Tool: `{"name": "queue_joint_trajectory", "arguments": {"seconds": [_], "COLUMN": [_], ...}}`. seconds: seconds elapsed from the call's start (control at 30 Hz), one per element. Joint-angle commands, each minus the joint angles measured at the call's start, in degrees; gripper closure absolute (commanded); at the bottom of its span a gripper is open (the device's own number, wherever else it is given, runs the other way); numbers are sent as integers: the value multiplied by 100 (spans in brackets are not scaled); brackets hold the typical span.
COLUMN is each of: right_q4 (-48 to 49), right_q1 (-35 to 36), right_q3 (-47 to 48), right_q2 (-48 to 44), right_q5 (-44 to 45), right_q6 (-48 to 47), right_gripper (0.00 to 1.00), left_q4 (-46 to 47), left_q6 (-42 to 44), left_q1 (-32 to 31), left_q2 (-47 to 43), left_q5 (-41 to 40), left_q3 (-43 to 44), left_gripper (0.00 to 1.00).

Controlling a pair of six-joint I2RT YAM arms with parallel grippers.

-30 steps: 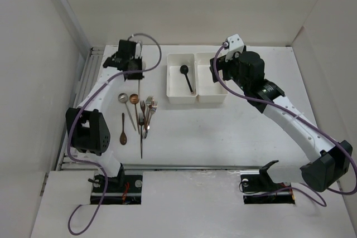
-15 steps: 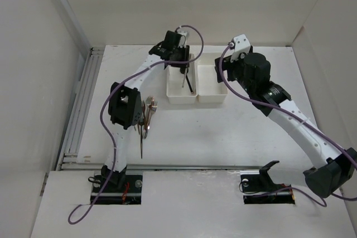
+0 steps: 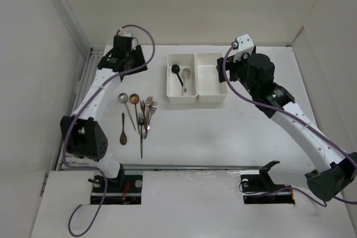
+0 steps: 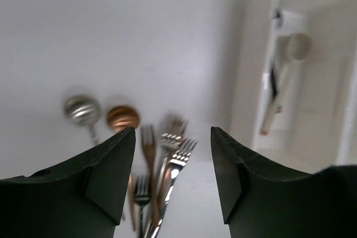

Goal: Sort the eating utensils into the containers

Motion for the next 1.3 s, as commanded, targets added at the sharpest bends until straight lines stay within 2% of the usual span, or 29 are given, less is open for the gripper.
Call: {"name": "queue_joint_trajectory", "arguments": {"seconds": [0.0,0.13,0.4,0.6,0.83,1.03,1.17,1.27], "right_q4": [115,115,-8,-70,-70,-122,-122,-122], "right_q1": [111,112,112,112,112,112,112,112], "right_q3": [49,111,-73,-284,-171,-117,-117,-117], "right_q2": [85,138,86,-20,-73,-73,-134,-196], "right_q5": [-124,-177,139,245,351,403,456,456], "right_q6": [-35,-35,87,194,132,79,79,79], "right_gripper": [8,8,8,8,8,8,8,8], "left_q4": [-493,-336,-177,-19,140,140,-62,-326], "left_q6": [-138,-77,-15,38,90,90,38,-15], "left_q1": [364,505,918,919,919,1042,1156,1218], "left_q2": [-139,-193,369,370,782,1160,1109,1038], "left_q5": [-366,-419,-533,-533,-340,-393,-393,-104], "left_q3": [-1149,-1957,-2232,-2609,-2795,-2628,-2347,-1777], "left_gripper": [47,50,52,54,66,100,100,100]}}
